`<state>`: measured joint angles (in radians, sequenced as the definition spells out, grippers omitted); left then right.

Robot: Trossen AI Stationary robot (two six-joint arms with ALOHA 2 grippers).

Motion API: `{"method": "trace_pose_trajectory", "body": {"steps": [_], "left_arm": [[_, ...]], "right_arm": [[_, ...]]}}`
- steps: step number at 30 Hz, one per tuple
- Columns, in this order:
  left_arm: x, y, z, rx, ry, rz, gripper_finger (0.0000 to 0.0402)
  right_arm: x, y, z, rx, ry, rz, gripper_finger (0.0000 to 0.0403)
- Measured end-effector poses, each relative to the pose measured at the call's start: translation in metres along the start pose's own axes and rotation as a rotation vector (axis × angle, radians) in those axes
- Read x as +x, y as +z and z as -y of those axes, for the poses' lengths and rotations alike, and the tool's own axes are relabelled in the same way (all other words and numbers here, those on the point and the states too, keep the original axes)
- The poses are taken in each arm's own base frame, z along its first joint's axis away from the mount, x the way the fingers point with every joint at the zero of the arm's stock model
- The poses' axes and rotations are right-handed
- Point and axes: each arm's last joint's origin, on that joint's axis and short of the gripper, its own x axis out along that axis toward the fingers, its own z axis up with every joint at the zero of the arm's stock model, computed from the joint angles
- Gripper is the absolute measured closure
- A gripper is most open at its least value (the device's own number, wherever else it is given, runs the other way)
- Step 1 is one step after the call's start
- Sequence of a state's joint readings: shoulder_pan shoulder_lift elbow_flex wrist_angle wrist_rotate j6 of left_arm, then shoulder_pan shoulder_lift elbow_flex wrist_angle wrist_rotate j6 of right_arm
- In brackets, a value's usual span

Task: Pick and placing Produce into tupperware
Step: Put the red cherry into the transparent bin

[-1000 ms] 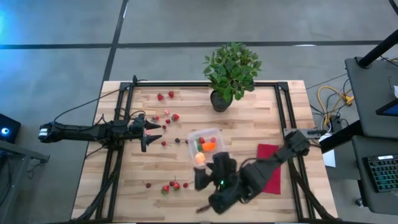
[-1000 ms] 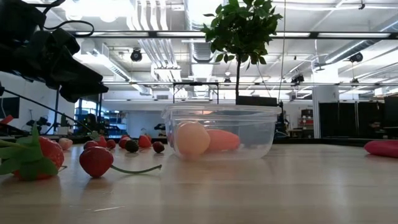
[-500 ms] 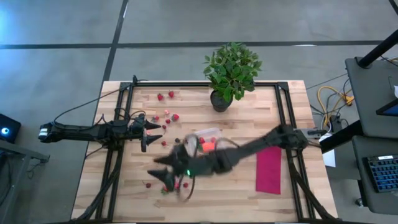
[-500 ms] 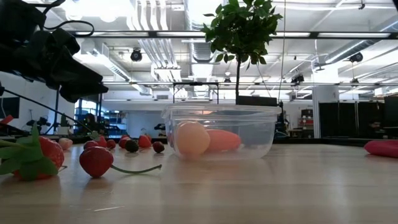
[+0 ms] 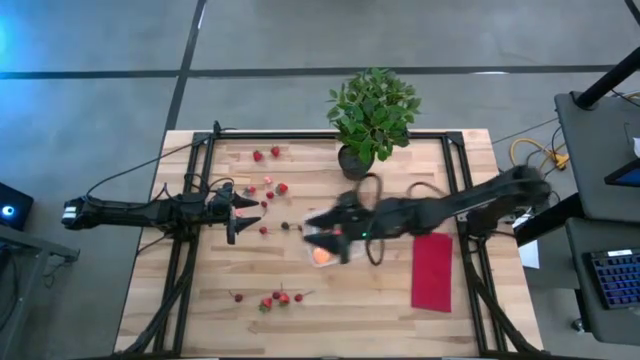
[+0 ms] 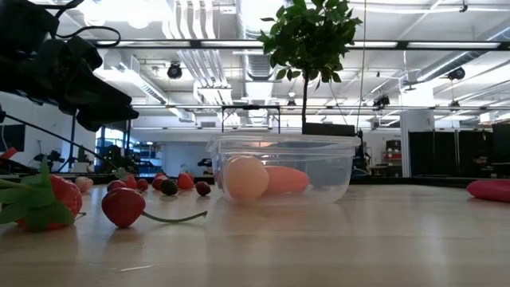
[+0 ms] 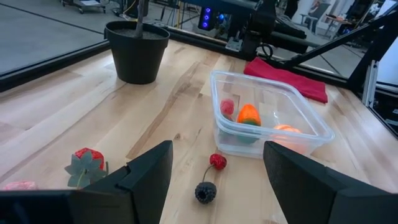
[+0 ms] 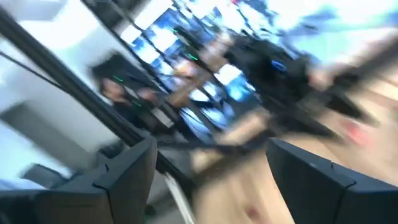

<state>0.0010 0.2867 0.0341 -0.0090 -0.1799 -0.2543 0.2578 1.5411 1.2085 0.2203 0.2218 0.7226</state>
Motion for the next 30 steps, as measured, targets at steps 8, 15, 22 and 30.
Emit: {"method": "trace_pose_trajectory", "body": {"steps": [8,15,22,30], "left_arm": [[0.0,0.004,0.001,-0.008,-0.008,0.043,0.0164],[-0.003,0.022,0.004,-0.257,-0.037,0.23,0.0164],[-0.008,0.044,0.014,-0.103,-0.195,0.212,0.0164],[-0.011,0.062,0.022,0.068,-0.159,-0.37,0.0164]], "right_arm": [[-0.091,-0.008,0.02,-0.102,0.052,-0.069,0.0108],[-0.138,-0.038,0.074,-0.218,0.278,0.077,0.011],[-0.166,-0.062,0.108,-0.224,0.296,0.15,0.0109],[-0.178,-0.065,0.125,-0.221,0.266,0.177,0.0103]]}}
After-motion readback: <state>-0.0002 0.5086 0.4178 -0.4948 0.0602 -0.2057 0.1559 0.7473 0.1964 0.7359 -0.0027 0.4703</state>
